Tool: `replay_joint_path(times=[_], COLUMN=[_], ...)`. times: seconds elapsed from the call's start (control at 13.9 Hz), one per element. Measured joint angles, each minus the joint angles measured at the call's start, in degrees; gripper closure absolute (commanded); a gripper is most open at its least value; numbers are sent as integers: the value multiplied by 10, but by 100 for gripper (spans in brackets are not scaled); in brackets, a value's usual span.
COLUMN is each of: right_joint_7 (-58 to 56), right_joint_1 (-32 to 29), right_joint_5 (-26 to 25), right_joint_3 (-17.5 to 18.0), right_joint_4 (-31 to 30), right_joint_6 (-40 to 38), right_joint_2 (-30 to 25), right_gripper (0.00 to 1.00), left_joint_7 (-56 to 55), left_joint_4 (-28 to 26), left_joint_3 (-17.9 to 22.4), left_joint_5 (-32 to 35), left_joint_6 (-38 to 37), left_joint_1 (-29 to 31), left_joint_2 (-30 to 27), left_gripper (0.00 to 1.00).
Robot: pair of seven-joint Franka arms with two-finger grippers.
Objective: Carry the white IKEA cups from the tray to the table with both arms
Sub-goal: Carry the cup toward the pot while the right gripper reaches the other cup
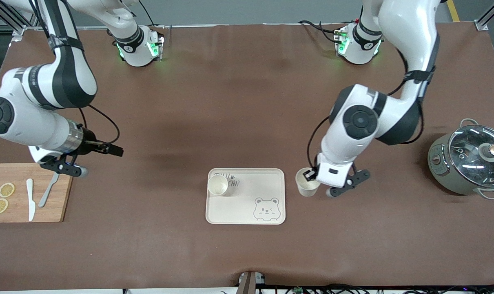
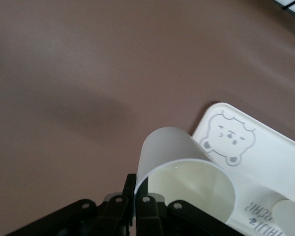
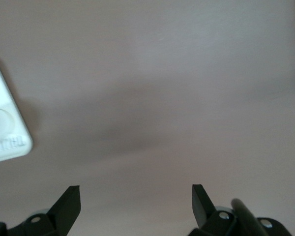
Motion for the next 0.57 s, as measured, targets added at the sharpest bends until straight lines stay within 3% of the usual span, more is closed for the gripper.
replay_joint_path(times=[0.36, 0.57], right_joint_7=[126, 213], right_joint_1=[70, 116], right_joint_5=[33, 33], right_joint_3=[1, 2], right_joint_4=[11, 65], right_joint_6=[92, 115], right_joint_2=[69, 120], right_gripper=[0, 0], left_joint_7=[98, 147], left_joint_4=[-10, -44], left_joint_3=[-1, -1], left_joint_5=[0, -1], left_joint_6=[-71, -79], left_joint_1=[71, 110], left_joint_2=[-34, -51], left_gripper=[100, 100])
